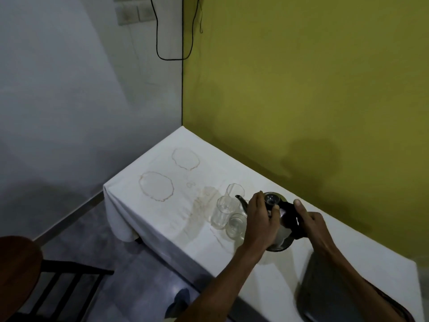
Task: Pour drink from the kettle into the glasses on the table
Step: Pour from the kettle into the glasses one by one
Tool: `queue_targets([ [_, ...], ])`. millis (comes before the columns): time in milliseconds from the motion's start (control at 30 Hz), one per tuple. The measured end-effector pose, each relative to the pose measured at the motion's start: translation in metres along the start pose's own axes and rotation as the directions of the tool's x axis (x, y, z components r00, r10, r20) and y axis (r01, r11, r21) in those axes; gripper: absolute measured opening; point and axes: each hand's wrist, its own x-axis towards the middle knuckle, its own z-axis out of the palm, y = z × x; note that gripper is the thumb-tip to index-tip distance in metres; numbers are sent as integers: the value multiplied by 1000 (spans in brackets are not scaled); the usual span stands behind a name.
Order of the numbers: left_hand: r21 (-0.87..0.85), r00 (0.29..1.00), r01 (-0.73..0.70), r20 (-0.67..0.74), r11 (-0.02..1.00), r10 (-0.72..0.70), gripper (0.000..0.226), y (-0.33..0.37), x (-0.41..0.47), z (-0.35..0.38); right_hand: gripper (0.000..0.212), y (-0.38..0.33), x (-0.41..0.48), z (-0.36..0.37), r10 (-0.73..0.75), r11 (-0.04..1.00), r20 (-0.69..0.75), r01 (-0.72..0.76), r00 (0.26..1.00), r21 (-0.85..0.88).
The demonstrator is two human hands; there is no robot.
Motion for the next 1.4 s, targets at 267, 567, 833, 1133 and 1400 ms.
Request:
queue_targets([
  [267,-17,996,-74,42,997,74,53,13,22,-6,128,-4,8,-2,32,995,-52,-27,998,94],
  [567,-213,999,-12,37,977,20,37,0,45,-6,126,-35,33,-5,-18,992,-53,11,998,-127],
  [833,-283,999,52,11,958,-51,33,-11,55,-4,116,-48,48,4,-47,959,-26,38,999,-282],
  [1133,-362,997,80,25,929,-76,31,-14,63,-1,103,-62,57,5,-74,914,-11,64,997,-400],
  [1400,-375,995,101,22,921,-100,34,-16,68,3,109,-69,65,4,-65,895,24,69,998,-440],
])
